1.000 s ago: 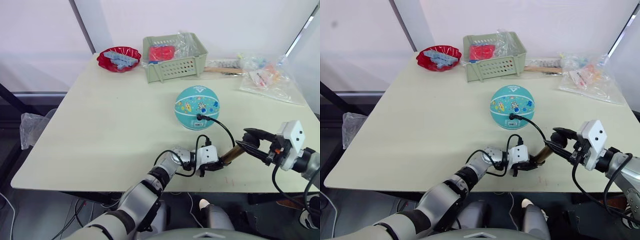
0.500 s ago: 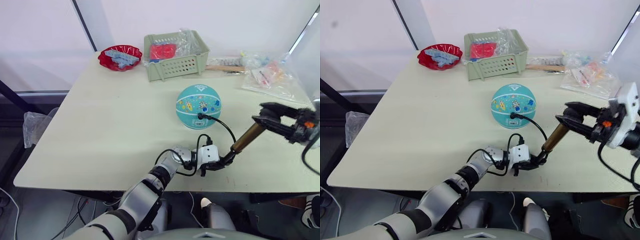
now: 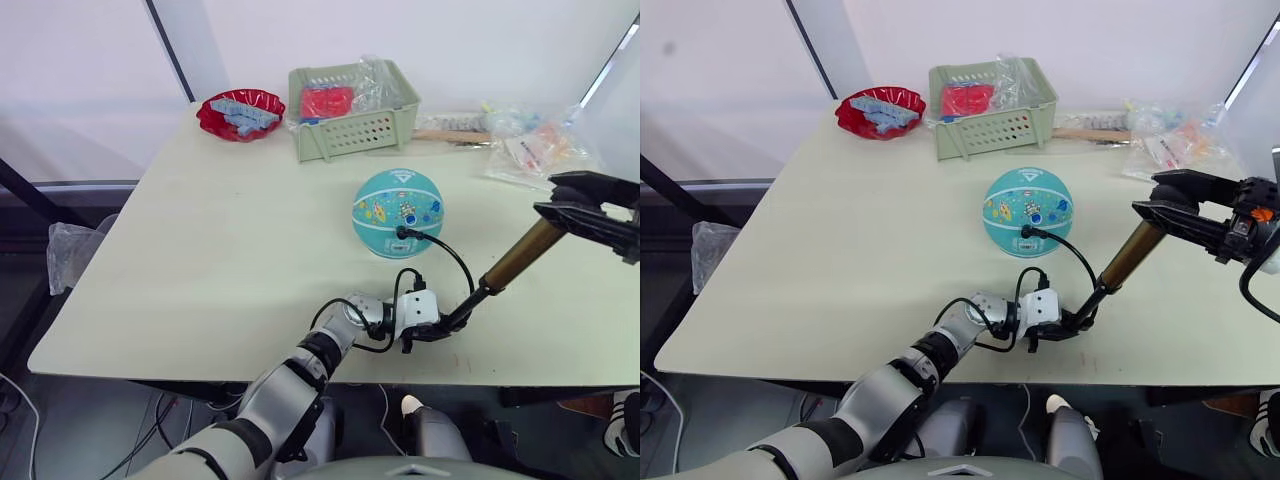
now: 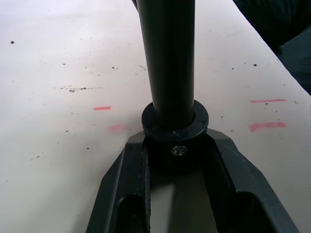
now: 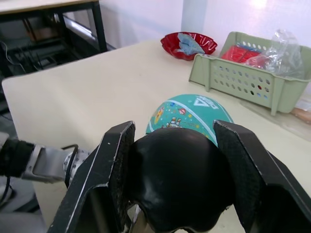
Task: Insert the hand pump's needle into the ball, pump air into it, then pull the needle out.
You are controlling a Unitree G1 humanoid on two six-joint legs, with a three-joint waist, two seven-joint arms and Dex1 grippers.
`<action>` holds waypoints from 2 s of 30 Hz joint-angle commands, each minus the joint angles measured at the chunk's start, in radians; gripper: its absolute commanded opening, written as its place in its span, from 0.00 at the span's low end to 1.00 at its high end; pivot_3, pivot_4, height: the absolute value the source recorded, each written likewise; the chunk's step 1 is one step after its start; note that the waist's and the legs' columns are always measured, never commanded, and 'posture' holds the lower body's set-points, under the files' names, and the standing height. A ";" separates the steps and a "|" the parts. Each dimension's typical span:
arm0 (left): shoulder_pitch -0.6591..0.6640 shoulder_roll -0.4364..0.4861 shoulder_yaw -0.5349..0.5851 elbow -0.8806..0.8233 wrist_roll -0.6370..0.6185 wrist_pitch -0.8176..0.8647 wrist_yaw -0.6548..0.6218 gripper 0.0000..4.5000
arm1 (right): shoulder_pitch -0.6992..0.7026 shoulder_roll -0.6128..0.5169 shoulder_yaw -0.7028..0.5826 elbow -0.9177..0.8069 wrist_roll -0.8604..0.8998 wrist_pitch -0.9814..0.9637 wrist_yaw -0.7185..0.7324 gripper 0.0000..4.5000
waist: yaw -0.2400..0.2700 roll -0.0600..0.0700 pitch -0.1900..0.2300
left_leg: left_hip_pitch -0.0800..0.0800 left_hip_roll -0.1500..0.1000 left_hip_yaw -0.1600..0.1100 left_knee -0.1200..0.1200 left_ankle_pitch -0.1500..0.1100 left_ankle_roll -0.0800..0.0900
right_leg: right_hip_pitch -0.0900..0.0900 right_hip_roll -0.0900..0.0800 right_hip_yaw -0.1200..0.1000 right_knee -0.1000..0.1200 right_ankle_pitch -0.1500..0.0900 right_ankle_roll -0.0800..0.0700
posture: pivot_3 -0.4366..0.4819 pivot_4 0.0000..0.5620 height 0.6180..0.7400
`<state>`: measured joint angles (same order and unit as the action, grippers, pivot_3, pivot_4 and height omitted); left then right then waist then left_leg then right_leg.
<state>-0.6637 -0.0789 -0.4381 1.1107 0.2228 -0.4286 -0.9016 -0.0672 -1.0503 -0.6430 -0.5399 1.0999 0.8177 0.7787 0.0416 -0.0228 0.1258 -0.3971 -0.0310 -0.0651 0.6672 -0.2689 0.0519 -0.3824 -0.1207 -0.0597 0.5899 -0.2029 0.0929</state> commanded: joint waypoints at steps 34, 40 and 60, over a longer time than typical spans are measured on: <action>0.073 0.070 -0.078 0.150 0.112 0.092 -0.017 0.25 | 0.079 0.146 0.093 -0.015 -0.158 -0.168 -0.013 0.46 | 0.000 0.001 -0.002 | 0.002 0.001 0.000 0.000 -0.001 -0.003 | 0.001 0.002 0.001 0.000 0.000 0.000 | 0.48 0.27 0.97; 0.068 0.069 -0.079 0.152 0.113 0.091 -0.018 0.25 | -0.022 0.053 -0.052 0.021 -0.007 -0.080 -0.021 0.46 | 0.000 0.003 0.001 | 0.001 0.000 0.000 0.001 -0.002 -0.003 | 0.001 0.001 0.001 0.000 0.000 0.000 | 0.48 0.27 0.97; 0.066 0.072 -0.077 0.148 0.110 0.093 -0.022 0.25 | 0.145 0.103 0.164 -0.035 -0.241 -0.146 -0.024 0.46 | -0.005 -0.005 -0.005 | 0.002 0.001 0.000 0.001 -0.001 -0.001 | 0.001 0.002 0.001 0.001 0.000 0.000 | 0.48 0.27 0.97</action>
<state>-0.6701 -0.0676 -0.4401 1.1147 0.2239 -0.4212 -0.9063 0.0390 -0.9533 -0.5506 -0.5779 0.9629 0.6889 0.7608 0.0367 -0.0282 0.1211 -0.3951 -0.0299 -0.0650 0.6677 -0.2709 0.0484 -0.3817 -0.1190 -0.0584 0.5907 -0.2030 0.0927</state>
